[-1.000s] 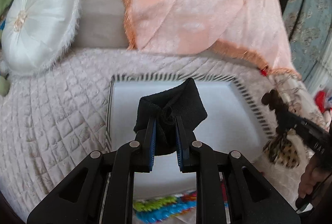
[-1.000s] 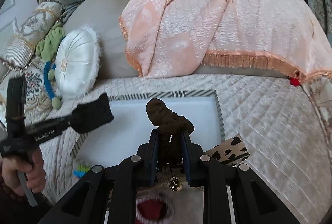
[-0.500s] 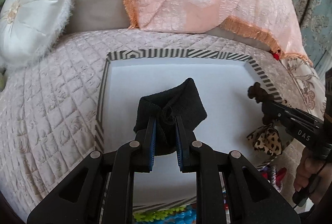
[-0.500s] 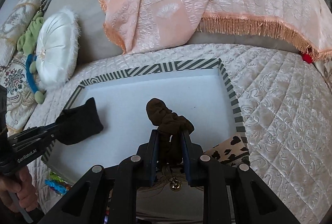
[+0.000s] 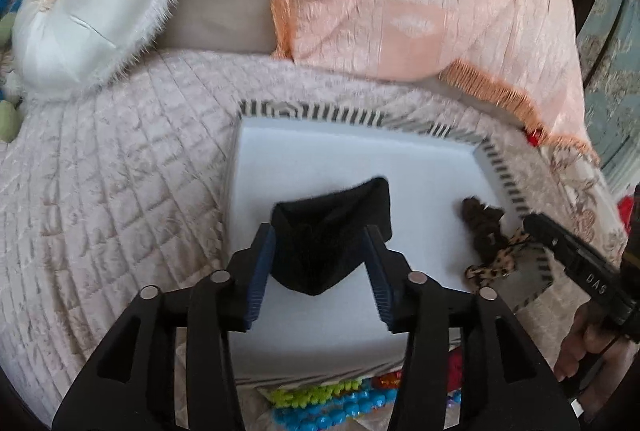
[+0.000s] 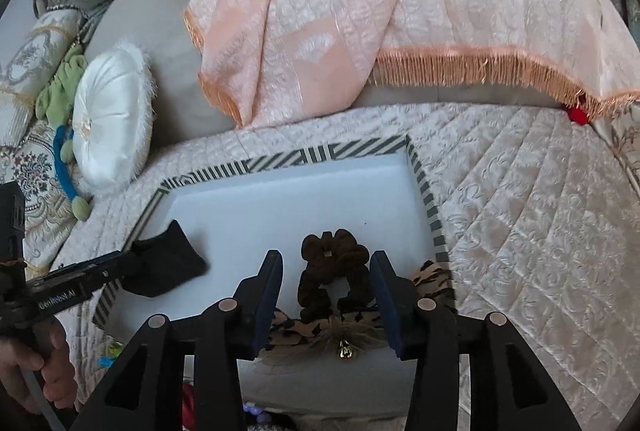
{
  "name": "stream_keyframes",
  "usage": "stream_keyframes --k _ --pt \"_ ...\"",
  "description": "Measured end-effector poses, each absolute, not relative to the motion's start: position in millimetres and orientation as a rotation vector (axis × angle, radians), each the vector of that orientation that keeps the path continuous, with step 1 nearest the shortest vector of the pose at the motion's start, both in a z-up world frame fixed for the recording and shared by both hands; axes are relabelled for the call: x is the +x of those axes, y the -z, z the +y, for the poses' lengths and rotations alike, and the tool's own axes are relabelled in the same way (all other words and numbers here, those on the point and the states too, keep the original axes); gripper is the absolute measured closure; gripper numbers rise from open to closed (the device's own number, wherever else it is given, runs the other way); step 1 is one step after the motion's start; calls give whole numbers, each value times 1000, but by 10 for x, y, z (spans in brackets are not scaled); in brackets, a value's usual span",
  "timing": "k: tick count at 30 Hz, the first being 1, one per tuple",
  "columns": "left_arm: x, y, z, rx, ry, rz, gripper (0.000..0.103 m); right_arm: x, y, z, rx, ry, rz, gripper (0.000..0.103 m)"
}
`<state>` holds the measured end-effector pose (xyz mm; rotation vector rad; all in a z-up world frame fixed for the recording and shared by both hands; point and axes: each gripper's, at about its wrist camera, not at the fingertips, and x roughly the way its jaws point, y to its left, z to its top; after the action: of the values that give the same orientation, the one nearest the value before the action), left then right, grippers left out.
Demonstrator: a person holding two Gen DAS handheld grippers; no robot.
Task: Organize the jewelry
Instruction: 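Place the black pouch in the tray with the left tool while the right tool places the leopard bow, then grasp the blue bead bracelet with the left tool while the right tool grasps the beaded hair tie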
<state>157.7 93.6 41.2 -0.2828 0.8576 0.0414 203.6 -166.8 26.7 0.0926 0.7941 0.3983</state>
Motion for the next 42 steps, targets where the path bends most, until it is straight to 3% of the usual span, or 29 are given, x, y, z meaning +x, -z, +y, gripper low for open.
stream_keyframes --k 4,10,20,22,25,27,30,32,42 --pt "1291 -548 1112 -315 -50 783 45 1842 -392 -1737 106 -386 765 60" --pt "872 -402 1083 -279 37 840 44 1483 -416 -1885 103 -359 791 60" --pt "480 -102 712 -91 127 870 45 770 199 -2124 176 -347 995 54" --pt "504 -84 662 -79 145 869 49 755 180 -2107 141 -370 980 52" --pt "572 -52 590 -51 158 871 61 757 192 -2144 165 -384 980 52" --pt "634 -21 550 -54 180 882 76 771 186 -2155 185 -380 985 52" --pt "680 40 495 -36 197 912 80 769 182 -2137 185 -375 988 50" --pt "689 83 466 -19 197 929 91 772 173 -2143 179 -376 987 50" --pt "538 -262 581 -112 216 789 94 735 67 -2151 199 -398 941 50"
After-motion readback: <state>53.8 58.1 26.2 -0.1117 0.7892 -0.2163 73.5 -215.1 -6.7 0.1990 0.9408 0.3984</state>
